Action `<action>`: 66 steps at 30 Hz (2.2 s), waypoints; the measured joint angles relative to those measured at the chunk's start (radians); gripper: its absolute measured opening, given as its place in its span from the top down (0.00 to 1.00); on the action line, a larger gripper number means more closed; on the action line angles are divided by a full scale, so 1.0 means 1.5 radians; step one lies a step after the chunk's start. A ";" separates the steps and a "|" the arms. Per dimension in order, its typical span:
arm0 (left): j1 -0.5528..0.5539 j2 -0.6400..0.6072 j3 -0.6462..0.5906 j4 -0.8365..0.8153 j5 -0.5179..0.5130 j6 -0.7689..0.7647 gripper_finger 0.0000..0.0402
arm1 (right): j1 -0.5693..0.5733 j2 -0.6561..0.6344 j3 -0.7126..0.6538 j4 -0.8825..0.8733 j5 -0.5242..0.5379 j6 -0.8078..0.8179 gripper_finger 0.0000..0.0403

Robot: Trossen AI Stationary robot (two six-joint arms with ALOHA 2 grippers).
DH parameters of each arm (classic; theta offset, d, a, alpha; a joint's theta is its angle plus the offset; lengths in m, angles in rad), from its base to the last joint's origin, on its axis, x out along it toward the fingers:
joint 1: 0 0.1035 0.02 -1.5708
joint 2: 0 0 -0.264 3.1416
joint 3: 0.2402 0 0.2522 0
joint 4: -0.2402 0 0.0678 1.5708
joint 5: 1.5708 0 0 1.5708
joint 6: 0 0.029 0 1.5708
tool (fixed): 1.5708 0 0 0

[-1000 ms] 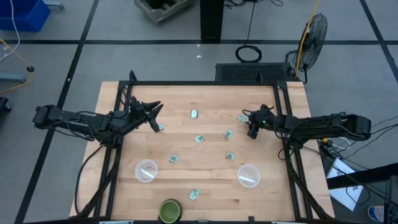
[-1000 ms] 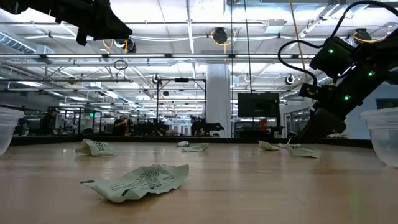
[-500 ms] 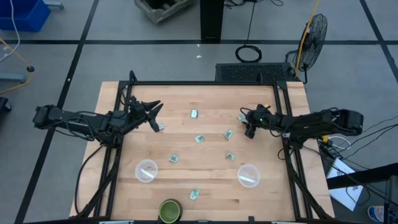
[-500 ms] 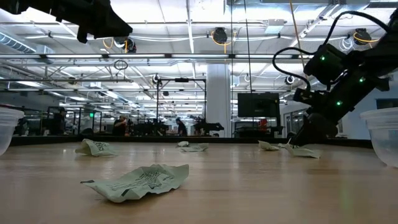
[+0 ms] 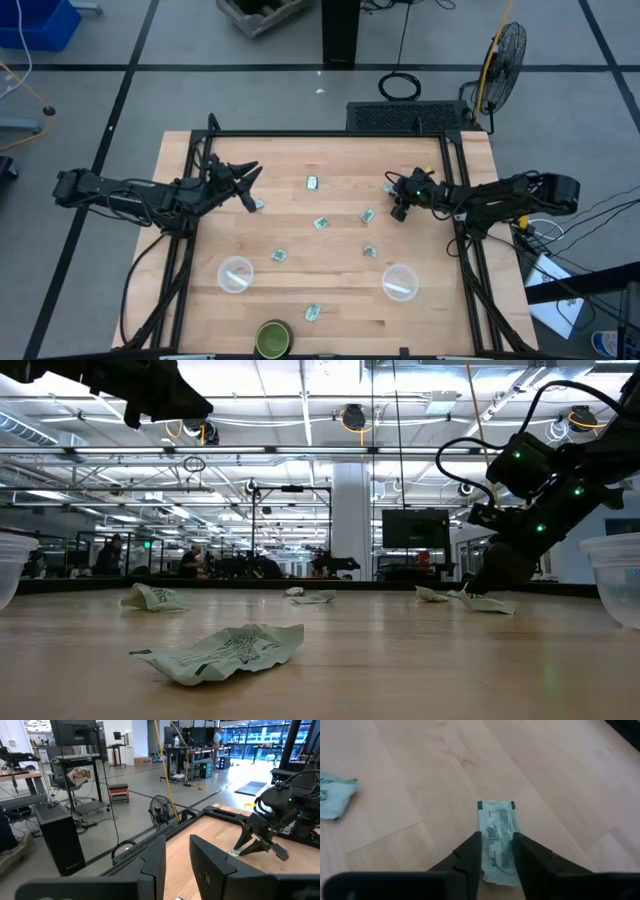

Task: Pick and place Stevia / Truvia into bins
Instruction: Put the white stevia packet into the right transparent container

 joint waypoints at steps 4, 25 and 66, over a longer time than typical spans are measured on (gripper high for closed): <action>0.000 0.000 0.000 0.000 0.000 0.000 0.78 | 0.000 0.000 -0.001 -0.002 0.005 0.040 0.88; 0.000 0.000 0.000 0.000 0.000 0.000 0.78 | 0.171 -0.242 0.014 0.001 -0.097 0.089 0.99; 0.000 0.000 0.000 -0.001 0.000 -0.036 0.78 | 0.780 -0.036 0.214 -0.364 0.003 0.399 0.97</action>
